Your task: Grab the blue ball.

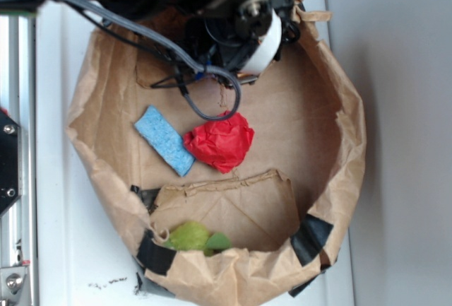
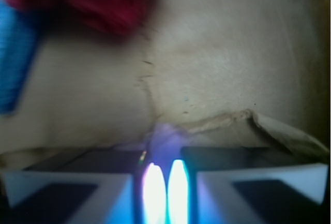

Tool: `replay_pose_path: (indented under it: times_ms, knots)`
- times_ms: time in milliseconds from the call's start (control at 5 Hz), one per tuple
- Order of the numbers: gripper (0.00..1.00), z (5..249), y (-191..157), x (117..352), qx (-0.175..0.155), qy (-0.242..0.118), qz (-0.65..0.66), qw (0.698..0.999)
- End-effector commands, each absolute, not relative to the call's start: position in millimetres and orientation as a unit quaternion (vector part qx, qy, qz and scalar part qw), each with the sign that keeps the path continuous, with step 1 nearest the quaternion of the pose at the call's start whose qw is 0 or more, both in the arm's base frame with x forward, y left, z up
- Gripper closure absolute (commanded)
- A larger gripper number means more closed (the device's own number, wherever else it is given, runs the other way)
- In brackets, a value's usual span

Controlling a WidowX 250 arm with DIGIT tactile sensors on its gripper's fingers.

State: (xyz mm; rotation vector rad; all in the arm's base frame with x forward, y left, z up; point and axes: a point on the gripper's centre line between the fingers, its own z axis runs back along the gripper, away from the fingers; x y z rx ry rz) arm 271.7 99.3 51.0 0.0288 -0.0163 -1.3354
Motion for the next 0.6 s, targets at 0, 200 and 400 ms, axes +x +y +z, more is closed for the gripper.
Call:
replay_pose_path:
  times_ms: [0,200,400]
  knots:
    - [0.00,97,104,248,0.020,-0.032,-0.622,0.782]
    - [0.00,84,113,230,0.035,-0.040,-0.637,0.769]
    - [0.00,68,117,223,0.053,-0.048,-0.642,0.763]
